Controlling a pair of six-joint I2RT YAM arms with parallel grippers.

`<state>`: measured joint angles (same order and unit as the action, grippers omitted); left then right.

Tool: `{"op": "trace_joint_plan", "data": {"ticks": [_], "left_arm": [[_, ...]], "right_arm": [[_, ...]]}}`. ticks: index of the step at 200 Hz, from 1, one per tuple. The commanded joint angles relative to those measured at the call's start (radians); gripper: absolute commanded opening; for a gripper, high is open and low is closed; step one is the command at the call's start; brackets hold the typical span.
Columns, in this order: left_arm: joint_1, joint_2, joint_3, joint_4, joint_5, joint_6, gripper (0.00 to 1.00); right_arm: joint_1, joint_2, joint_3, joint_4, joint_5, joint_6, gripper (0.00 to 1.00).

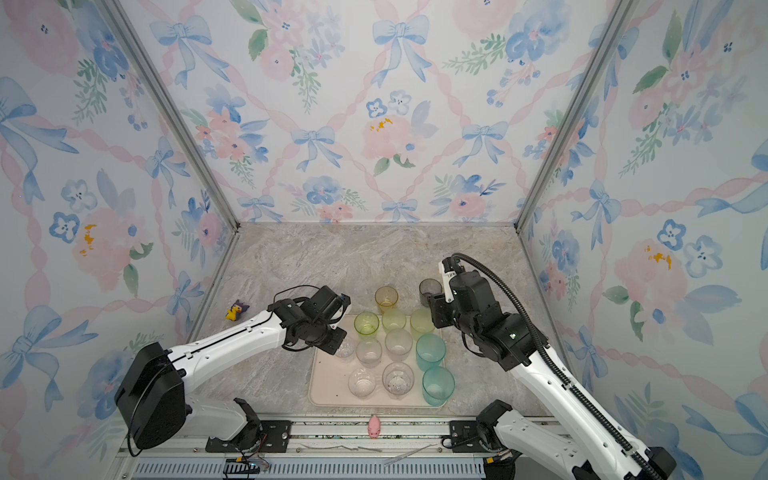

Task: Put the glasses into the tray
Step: 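Grasp the small clear cup with the left gripper and carry it over the tray, then lower the small clear cup onto the tray and open the left gripper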

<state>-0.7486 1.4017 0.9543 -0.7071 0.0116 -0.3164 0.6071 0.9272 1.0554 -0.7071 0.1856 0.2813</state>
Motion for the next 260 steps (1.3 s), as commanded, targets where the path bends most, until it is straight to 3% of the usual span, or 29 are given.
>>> {"op": "trace_joint_plan", "data": {"ticks": [1,120,170,226,260], "left_arm": [[-0.007,0.018,-0.010,-0.007,-0.007,-0.015,0.03],[-0.026,0.019,-0.009,-0.012,-0.006,-0.025,0.04],[-0.023,0.023,0.000,-0.032,-0.087,-0.038,0.08],[-0.025,0.027,0.001,-0.035,-0.061,-0.036,0.08],[-0.028,0.019,0.004,-0.040,-0.058,-0.039,0.25]], "right_arm": [[-0.015,-0.017,-0.018,-0.022,-0.014,0.003,0.50],[-0.030,-0.027,-0.028,-0.019,-0.027,0.004,0.50],[-0.031,-0.025,-0.033,-0.023,-0.034,0.005,0.50],[-0.036,-0.024,-0.034,-0.022,-0.034,0.002,0.50],[-0.042,-0.016,-0.032,-0.025,-0.034,0.000,0.51]]}}
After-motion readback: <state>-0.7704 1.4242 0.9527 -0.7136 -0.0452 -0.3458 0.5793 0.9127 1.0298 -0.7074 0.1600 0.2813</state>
